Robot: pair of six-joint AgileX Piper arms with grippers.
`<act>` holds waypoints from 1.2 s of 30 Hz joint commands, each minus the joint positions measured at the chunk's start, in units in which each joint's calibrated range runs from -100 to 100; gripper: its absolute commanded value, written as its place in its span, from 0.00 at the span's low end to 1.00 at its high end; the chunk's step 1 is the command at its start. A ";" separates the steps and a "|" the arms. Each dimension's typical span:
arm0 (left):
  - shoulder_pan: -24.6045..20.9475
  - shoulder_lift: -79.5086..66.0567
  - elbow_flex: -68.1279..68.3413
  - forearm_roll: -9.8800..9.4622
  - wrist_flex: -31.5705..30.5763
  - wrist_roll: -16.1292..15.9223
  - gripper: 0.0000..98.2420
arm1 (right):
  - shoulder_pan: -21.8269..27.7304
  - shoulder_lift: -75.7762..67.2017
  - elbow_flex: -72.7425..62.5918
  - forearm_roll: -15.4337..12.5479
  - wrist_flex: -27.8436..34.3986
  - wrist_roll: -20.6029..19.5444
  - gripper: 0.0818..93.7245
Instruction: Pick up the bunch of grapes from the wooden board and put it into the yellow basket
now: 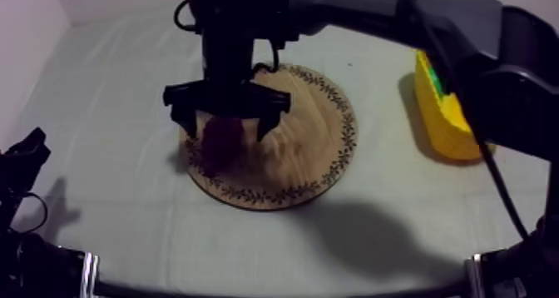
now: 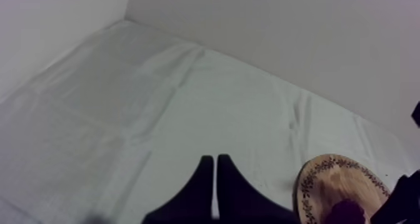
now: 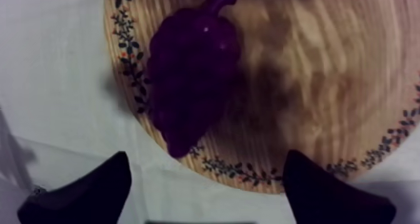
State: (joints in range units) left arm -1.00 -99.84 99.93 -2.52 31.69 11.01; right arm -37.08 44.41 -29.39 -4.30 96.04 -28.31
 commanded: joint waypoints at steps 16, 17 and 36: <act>0.02 0.02 -0.04 0.01 0.00 0.00 0.00 | -0.22 13.72 -13.78 0.70 0.75 -1.51 0.83; 0.02 0.02 -0.04 0.01 0.00 0.00 0.00 | -0.15 14.13 -14.12 0.78 0.80 -1.57 0.83; 0.02 0.02 -0.04 0.01 0.00 0.00 0.00 | -0.13 16.55 -15.35 2.82 0.37 0.12 0.44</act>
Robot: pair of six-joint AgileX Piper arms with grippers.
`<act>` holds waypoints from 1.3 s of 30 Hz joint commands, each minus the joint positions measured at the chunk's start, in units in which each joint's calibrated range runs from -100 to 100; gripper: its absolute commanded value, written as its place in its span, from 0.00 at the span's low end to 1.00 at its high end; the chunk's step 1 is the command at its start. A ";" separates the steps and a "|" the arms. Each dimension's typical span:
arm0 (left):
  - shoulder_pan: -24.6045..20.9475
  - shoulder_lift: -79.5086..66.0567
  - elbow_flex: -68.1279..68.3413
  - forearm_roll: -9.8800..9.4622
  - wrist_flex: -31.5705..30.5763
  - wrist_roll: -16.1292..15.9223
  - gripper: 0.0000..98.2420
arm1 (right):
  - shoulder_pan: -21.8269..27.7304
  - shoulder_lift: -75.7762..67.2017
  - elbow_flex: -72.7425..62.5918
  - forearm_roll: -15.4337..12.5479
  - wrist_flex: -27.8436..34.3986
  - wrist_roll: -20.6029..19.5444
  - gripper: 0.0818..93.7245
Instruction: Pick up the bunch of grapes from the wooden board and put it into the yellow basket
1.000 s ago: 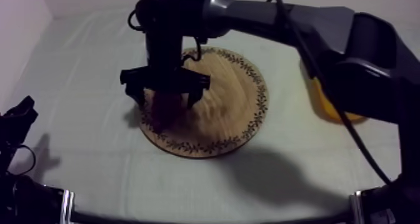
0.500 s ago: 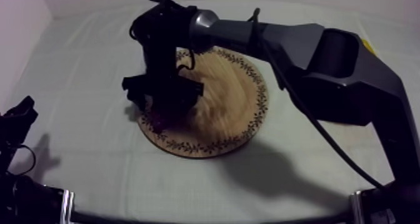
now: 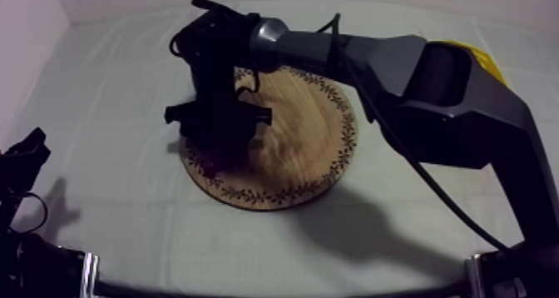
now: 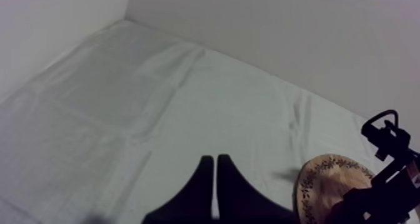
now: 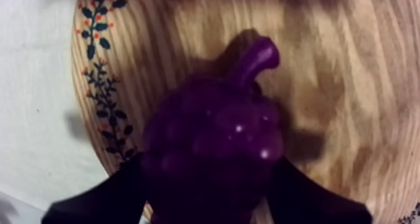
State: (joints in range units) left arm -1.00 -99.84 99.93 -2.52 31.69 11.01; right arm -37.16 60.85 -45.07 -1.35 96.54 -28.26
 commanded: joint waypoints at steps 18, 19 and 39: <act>0.02 0.02 -0.04 0.01 0.00 -0.05 0.00 | 0.25 -11.91 5.31 -0.09 0.20 1.66 0.38; 0.02 0.02 -0.04 0.01 0.00 -0.05 0.00 | 0.34 -13.15 5.58 0.01 0.26 1.84 0.38; 0.02 0.02 -0.04 0.01 0.00 -0.05 0.00 | 1.45 -34.90 15.36 2.56 0.30 5.47 0.38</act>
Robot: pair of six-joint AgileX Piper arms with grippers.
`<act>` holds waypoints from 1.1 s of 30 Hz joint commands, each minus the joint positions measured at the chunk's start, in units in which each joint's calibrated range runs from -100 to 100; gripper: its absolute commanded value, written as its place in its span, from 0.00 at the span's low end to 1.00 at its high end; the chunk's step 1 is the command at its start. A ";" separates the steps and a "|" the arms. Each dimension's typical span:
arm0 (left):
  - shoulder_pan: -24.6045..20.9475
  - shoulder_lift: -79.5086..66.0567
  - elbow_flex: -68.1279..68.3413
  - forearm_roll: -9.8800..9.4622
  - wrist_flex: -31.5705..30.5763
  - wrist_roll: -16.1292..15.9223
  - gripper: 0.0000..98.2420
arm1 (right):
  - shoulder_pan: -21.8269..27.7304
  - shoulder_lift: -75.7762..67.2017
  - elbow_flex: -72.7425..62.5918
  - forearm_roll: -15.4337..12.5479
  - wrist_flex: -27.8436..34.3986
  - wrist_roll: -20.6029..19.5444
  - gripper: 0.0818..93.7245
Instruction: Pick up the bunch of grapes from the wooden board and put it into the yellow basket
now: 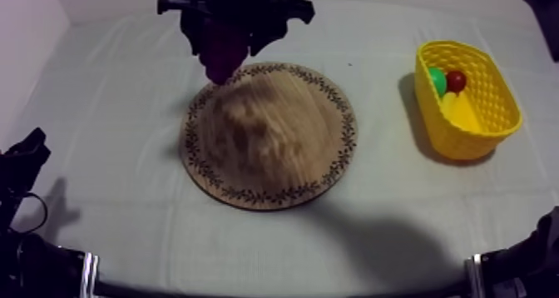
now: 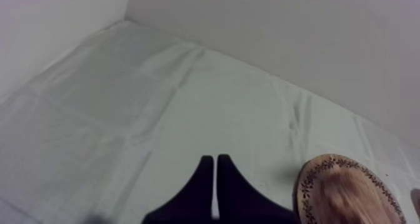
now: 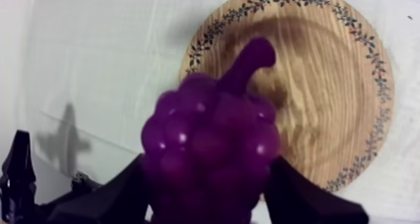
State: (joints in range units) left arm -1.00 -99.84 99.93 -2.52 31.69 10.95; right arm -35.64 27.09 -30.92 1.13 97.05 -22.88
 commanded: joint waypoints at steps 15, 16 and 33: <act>0.02 0.02 -0.04 0.01 0.00 0.06 0.00 | 9.26 -12.11 17.88 0.98 -0.76 5.53 0.39; 0.02 0.02 -0.04 0.01 0.00 0.06 0.00 | 10.33 -12.68 18.94 1.13 -0.76 6.07 0.39; 0.02 0.02 -0.04 0.01 0.00 0.01 0.00 | 28.91 -19.65 32.82 5.26 -3.03 15.16 0.41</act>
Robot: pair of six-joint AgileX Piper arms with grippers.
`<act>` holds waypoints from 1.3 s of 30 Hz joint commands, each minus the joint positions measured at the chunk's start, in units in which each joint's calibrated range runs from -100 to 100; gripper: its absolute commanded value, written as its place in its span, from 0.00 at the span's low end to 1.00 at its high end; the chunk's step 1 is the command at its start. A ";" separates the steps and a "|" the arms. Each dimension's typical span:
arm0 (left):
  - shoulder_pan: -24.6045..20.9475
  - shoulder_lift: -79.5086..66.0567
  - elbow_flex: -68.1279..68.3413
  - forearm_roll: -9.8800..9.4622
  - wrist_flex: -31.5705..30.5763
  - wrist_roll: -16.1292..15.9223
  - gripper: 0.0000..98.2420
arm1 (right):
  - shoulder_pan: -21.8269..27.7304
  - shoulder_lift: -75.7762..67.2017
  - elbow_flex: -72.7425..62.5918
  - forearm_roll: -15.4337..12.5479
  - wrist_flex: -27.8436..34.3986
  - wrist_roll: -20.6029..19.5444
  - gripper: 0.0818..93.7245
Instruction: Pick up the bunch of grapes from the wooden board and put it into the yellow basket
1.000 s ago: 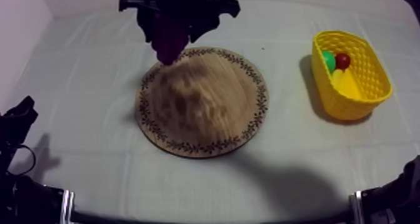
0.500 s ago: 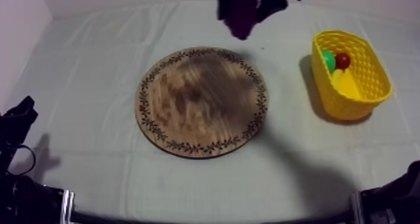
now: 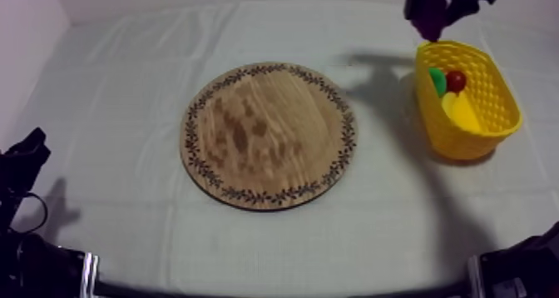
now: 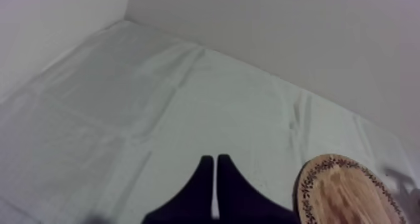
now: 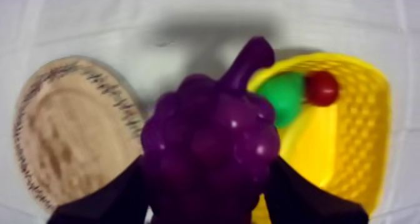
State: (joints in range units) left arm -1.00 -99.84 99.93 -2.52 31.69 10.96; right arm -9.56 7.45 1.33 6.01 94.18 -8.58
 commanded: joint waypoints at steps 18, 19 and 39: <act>0.02 0.02 -0.04 0.01 0.00 0.00 0.00 | 11.42 -2.39 8.44 3.95 -3.61 5.31 0.42; 0.02 0.02 -0.04 0.01 0.00 0.00 0.00 | 11.43 -2.33 8.73 3.95 -3.64 5.33 0.42; 0.02 0.02 -0.04 0.01 0.00 0.00 0.00 | 9.91 4.82 19.31 3.36 -8.27 6.04 0.56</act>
State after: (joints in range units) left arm -1.00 -99.84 99.93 -2.52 31.69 10.96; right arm 0.36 11.91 20.53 9.36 85.79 -2.53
